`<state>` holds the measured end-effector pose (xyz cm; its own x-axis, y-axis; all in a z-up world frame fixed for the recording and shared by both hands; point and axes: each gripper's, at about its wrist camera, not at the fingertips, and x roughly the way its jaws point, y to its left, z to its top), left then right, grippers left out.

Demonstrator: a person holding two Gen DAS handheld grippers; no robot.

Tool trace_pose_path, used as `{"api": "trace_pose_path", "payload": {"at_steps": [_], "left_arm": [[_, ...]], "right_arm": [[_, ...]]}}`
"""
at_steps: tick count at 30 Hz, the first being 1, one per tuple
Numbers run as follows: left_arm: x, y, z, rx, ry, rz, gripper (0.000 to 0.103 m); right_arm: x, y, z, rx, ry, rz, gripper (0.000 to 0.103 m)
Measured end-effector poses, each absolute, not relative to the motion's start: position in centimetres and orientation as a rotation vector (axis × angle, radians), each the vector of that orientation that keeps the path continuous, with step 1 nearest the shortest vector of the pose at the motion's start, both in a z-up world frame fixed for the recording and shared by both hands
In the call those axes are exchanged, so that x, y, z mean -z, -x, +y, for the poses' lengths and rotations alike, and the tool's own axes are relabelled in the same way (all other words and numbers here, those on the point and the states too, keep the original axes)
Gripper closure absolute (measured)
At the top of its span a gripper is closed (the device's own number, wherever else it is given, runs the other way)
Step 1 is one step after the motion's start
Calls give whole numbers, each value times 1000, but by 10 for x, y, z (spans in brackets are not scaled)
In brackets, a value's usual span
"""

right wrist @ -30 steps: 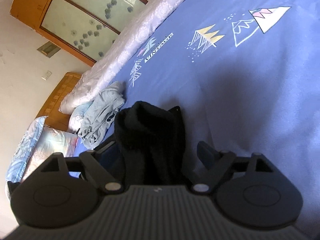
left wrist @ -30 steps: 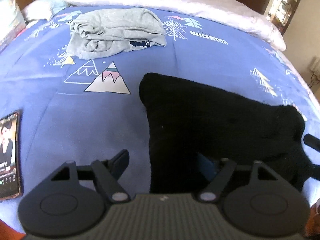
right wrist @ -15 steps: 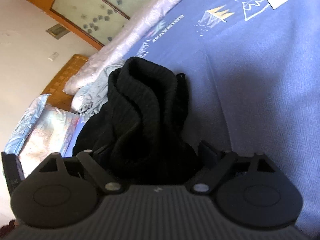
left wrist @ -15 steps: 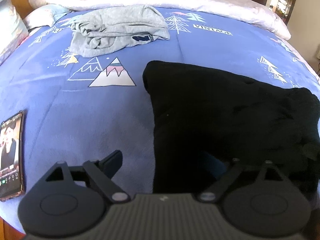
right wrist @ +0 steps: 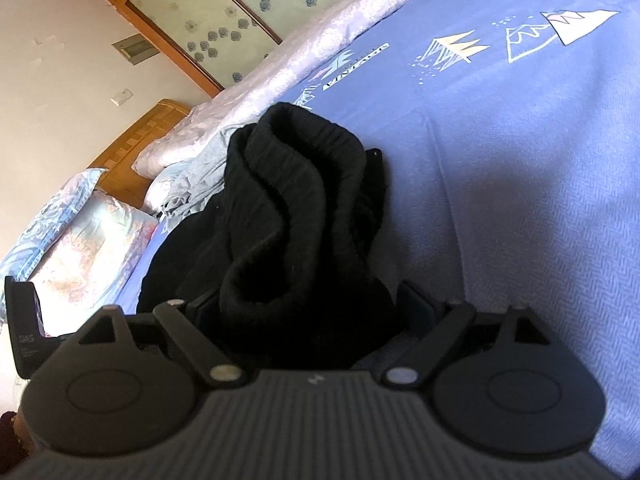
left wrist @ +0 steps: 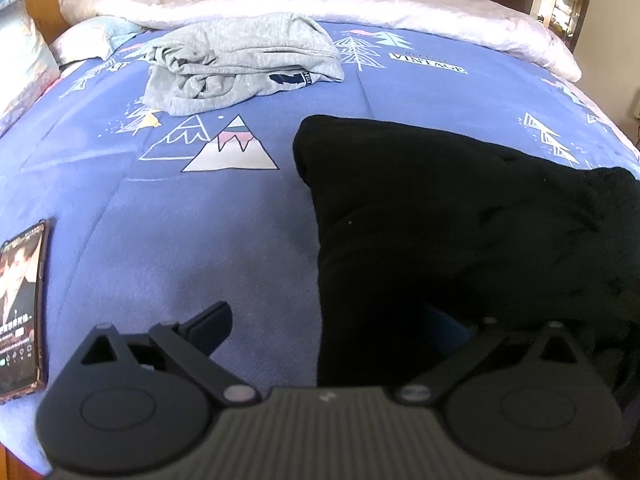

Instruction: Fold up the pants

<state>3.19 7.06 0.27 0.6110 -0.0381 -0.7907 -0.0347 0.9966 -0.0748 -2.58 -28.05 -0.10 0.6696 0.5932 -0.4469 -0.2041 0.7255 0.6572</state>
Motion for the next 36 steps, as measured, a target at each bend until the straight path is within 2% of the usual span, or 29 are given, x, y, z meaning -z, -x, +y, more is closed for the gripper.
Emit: {"api": "trace_pose_path", "payload": {"at_steps": [8, 16, 24, 25, 26, 27, 31, 36], "left_arm": [[3, -42, 90, 50, 224, 979, 0], [6, -40, 91, 69, 223, 953, 0], [4, -35, 88, 45, 253, 957, 0], [3, -36, 86, 46, 257, 973, 4], [0, -37, 82, 77, 264, 987, 15], [-5, -38, 77, 125, 283, 988, 54], [-41, -50, 58, 151, 239, 983, 70], [-95, -89, 43, 231, 257, 832, 72]], "right_arm": [[3, 23, -281, -486, -602, 694, 13], [5, 19, -285, -504, -612, 694, 12], [-1, 8, -294, -510, -668, 797, 13], [-2, 8, -291, -505, -653, 810, 20], [-3, 6, -285, -520, -637, 825, 52], [-3, 4, -278, -552, -647, 852, 62], [-28, 5, -265, -620, -606, 794, 67], [-84, -15, -274, -661, -533, 595, 68]]}}
